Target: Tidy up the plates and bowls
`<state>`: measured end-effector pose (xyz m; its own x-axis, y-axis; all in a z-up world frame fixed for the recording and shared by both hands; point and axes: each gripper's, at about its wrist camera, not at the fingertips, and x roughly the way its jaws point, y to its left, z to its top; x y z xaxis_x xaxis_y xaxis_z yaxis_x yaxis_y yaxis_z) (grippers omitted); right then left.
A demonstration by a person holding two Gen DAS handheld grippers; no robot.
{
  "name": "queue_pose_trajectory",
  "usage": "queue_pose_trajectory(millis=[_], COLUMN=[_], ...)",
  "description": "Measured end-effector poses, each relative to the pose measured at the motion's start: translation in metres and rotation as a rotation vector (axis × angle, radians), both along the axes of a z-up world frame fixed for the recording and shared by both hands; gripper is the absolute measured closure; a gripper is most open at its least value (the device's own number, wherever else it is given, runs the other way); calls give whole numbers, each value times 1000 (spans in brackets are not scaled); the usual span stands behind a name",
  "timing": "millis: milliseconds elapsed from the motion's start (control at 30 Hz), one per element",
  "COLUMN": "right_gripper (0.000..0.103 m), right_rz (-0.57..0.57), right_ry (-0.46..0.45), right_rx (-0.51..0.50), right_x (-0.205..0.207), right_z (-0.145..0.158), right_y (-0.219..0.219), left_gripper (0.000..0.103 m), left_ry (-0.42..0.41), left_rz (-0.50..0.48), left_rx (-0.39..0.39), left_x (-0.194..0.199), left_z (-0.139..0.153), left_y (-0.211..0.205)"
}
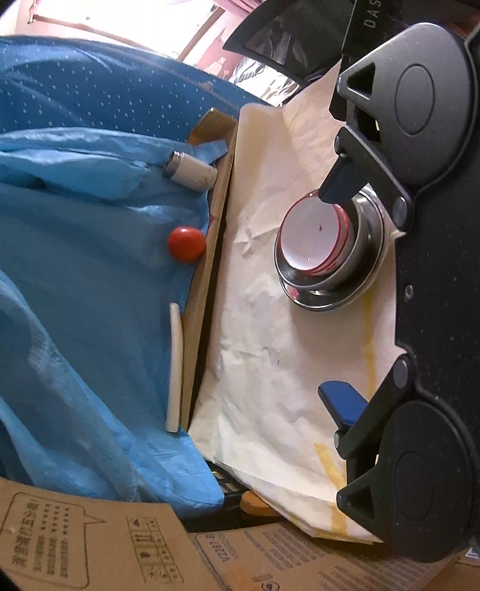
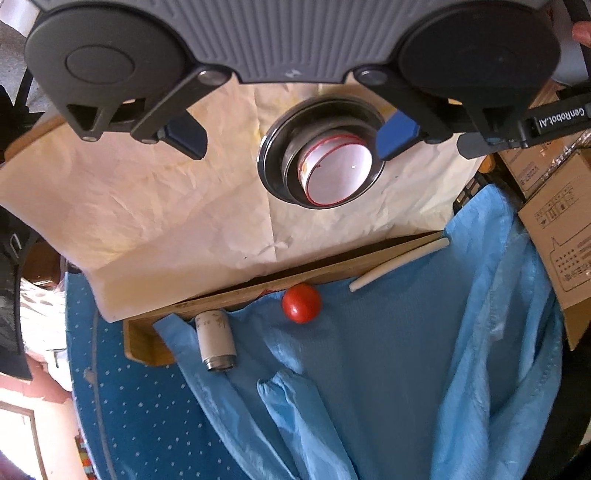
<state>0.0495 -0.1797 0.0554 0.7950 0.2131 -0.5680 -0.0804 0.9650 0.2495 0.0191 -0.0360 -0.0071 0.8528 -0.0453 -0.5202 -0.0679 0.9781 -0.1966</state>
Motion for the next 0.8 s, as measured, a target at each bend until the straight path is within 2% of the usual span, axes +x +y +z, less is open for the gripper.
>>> queue_pose_trajectory(millis=[233, 800], right_gripper=[1, 0], right_rz=[-26, -59], right_ry=[-32, -35], right_rx=[-14, -61], right_x=[-35, -86], right_z=[2, -4], right_y=[-2, -1], left_gripper=[1, 1], left_ry=[-29, -15], left_rz=[-8, -33], left_rx=[4, 9], left_x=[-29, -69], left_z=[-2, -19], left_y=[-2, -8])
